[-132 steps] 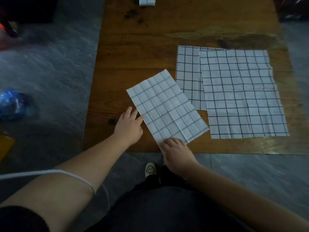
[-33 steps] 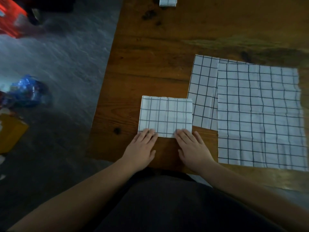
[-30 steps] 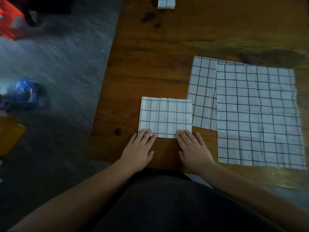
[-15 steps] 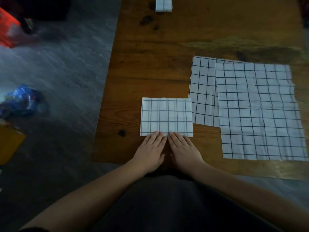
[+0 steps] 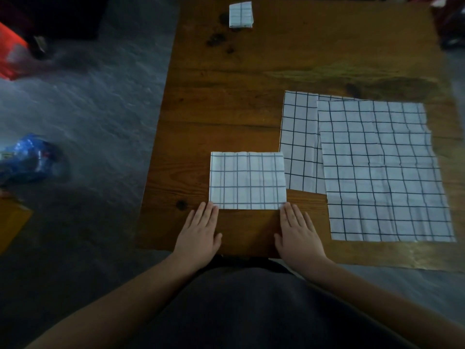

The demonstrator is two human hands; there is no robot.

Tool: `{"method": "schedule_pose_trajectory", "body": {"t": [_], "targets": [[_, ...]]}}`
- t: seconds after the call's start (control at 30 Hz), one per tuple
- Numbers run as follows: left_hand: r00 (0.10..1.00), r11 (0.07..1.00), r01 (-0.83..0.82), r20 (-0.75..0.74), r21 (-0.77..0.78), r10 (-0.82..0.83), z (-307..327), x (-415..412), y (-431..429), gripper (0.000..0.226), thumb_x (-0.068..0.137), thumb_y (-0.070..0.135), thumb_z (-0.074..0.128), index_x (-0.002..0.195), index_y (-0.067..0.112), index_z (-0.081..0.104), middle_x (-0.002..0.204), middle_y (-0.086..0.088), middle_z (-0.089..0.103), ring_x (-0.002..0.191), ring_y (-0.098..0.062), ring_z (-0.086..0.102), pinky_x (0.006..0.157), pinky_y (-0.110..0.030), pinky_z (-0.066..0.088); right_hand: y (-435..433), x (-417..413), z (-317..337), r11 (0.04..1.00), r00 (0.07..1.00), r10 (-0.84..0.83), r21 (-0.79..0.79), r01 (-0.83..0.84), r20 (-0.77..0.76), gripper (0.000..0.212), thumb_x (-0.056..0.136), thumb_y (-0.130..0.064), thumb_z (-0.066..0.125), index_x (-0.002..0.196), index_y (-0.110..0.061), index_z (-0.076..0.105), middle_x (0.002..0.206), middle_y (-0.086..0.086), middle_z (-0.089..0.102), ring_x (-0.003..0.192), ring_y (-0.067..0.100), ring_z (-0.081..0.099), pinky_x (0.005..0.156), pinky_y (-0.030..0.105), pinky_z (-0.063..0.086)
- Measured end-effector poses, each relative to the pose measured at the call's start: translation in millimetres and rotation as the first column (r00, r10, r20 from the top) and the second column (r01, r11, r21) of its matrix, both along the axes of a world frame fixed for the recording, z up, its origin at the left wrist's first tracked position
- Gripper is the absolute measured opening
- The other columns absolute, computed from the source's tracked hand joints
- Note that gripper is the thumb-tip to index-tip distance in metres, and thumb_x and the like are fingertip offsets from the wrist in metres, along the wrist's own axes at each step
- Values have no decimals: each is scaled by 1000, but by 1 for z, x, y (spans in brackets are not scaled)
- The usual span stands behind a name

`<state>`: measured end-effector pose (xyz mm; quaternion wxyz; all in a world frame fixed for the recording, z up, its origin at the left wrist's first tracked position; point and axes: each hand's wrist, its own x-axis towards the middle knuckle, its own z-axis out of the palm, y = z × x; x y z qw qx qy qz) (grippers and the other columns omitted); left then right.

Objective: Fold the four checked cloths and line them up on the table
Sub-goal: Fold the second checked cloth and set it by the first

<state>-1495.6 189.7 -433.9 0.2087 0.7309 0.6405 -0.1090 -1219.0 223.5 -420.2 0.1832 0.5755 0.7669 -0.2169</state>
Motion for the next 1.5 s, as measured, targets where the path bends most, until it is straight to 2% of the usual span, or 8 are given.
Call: {"method": "schedule_pose_trajectory", "body": {"t": [0.37, 0.63, 0.77, 0.87, 0.93, 1.03, 1.33, 1.5], "targets": [[976, 976, 217, 41, -22, -216, -2, 49, 28, 73, 104, 46, 32, 162, 13, 0, 170, -5, -5, 156, -20, -13, 125, -38, -10, 14, -48, -1, 975, 972, 221, -19, -223, -77, 68, 106, -41, 25, 159, -20, -13, 167, -1, -18, 152, 15, -22, 126, 46, -7], [994, 994, 109, 21, -31, -108, -3, 8, 15, 70, 103, 49, 16, 161, 19, -6, 169, 0, -10, 153, -13, -16, 123, -35, -10, 8, -11, -6, 996, 995, 93, 20, -92, -45, 71, 106, -45, 24, 160, -17, -11, 169, 1, -15, 154, 16, -16, 125, 40, -7], [996, 994, 90, 22, -68, -89, 4, -4, 14, 67, 107, 46, 23, 161, 19, -6, 170, 1, -8, 154, -13, -17, 124, -36, -10, 8, 2, -1, 998, 996, 56, -16, -58, -69, 70, 106, -45, 26, 160, -16, -9, 169, 2, -11, 155, 16, -14, 126, 39, -3], [994, 1000, 22, 103, 6, -22, 14, 1, 23, 60, 107, 41, 32, 161, 19, 17, 170, -1, 10, 156, -16, -4, 125, -35, -4, 15, -5, 9, 982, 939, -179, -1, 187, -292, 60, 105, -37, 42, 160, -19, 23, 167, -1, 21, 155, 16, 11, 126, 37, 10], [986, 996, -36, 167, 77, 23, 20, 6, 34, 54, 106, 34, 39, 157, 19, 32, 166, -2, 24, 155, -17, 8, 123, -34, -1, 27, -11, 15, 879, 791, -450, -49, 475, -415, 47, 102, -28, 53, 147, -19, 44, 149, -2, 44, 143, 18, 35, 118, 36, 31], [977, 992, -6, 212, 126, -21, 28, 18, 60, 52, 104, 22, 45, 155, 19, 36, 163, -1, 30, 154, -18, 16, 125, -36, 8, 53, -19, 15, 670, 564, -713, -169, 723, -416, 40, 99, -24, 62, 136, -16, 50, 129, -1, 48, 126, 18, 45, 103, 34, 41], [972, 974, 228, 52, -3, -227, 18, 33, 134, 75, 97, 39, 62, 160, 28, 21, 169, -1, 15, 154, -25, 10, 123, -50, 14, 81, -41, 9, 668, 651, -743, -114, 736, -155, 45, 96, -29, 63, 132, -9, 44, 131, 12, 49, 120, 31, 50, 99, 49, 51], [968, 966, 250, 26, -65, -249, 12, 28, 138, 83, 96, 48, 61, 161, 30, 13, 170, -2, 9, 155, -27, 5, 124, -52, 11, 80, -56, 8, 600, 590, -800, -121, 791, -108, 34, 99, -24, 57, 125, -9, 42, 120, 15, 58, 106, 32, 60, 89, 49, 57]]}}
